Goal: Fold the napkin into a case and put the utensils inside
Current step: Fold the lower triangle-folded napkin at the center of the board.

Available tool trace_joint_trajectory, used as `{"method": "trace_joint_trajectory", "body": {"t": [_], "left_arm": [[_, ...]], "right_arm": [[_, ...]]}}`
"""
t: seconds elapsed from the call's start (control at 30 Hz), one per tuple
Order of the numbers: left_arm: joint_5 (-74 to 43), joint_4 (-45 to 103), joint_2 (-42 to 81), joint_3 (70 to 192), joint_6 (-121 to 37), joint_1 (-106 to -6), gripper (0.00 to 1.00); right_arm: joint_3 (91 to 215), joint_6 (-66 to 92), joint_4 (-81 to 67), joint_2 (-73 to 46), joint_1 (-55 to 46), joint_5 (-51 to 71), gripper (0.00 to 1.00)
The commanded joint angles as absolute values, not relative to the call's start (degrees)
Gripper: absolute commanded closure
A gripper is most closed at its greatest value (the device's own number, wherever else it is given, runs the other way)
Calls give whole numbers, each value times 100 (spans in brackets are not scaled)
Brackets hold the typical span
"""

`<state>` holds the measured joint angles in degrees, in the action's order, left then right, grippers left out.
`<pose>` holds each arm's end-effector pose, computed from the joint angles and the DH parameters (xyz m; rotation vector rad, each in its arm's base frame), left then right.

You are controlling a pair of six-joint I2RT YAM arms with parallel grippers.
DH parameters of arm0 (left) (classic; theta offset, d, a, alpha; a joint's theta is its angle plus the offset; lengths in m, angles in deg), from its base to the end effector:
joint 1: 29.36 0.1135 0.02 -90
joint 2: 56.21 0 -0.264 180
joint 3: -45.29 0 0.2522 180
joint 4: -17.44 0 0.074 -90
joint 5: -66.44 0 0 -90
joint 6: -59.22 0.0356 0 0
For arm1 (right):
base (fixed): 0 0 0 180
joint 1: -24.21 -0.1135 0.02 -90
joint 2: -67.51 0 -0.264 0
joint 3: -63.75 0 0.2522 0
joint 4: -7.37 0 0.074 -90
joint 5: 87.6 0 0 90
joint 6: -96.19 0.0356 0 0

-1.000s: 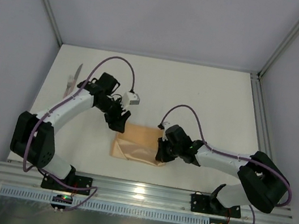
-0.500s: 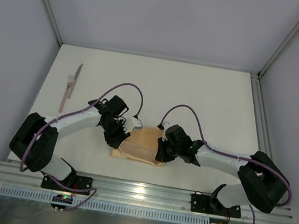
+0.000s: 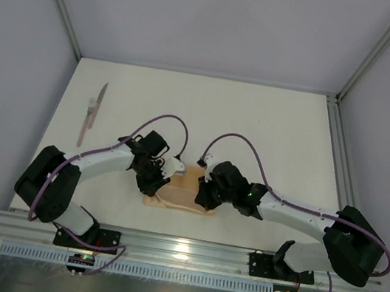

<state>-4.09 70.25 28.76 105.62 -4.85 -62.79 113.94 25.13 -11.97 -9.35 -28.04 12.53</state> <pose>0.2017 -0.1473 0.1663 1.4845 2.4941 -0.5177 0.1549 0.2103 0.1789 -0.8046 2.3764 0.7702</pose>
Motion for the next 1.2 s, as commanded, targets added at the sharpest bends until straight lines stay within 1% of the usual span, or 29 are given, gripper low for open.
{"method": "trace_joint_trajectory", "body": {"t": [0.0,0.03,0.1,0.13,0.17,0.23,0.33,0.43,0.57,0.7,0.8,1.0,1.07,1.17], "left_arm": [[-466,6969,2790,10493,-406,-6338,72],[-475,6961,2807,10476,-398,-6346,72],[-440,6978,2808,10475,-380,-6346,72],[-396,6978,2799,10467,-354,-6346,71],[-352,6987,2790,10475,-319,-6346,70],[-273,7057,2799,10475,-214,-6346,68],[-316,7136,2799,10493,-152,-6346,65],[-291,7259,2694,10563,-143,-6346,64],[183,7654,2509,10888,-361,-6346,64],[483,8094,2570,11415,-485,-6355,63],[238,8226,2693,11565,-363,-6425,64],[-413,7700,2983,10977,-283,-6715,66],[-527,7385,3071,10837,-336,-6724,67],[-694,7172,3255,10809,-433,-6724,69]], "right_arm": [[11391,2385,-123,-589,-3011,1382,96],[11242,2525,550,-562,-3046,1418,96],[10706,2605,1291,-562,-3090,1427,96],[10522,2614,1939,-614,-3107,1392,96],[10189,2606,2241,-667,-3125,1331,96],[9976,2579,2769,-946,-3125,1234,96],[9948,2562,2597,-1395,-3134,1338,96],[9817,2719,2359,-1529,-3160,1261,97],[9571,2843,1885,-1231,-3152,918,97],[9693,2676,1454,-835,-3160,900,97],[9922,2439,1059,-659,-3160,891,97],[10308,2202,926,-395,-3230,883,97],[10484,1869,1013,-386,-3458,795,97],[10537,1473,1583,-526,-3766,741,96]]}}
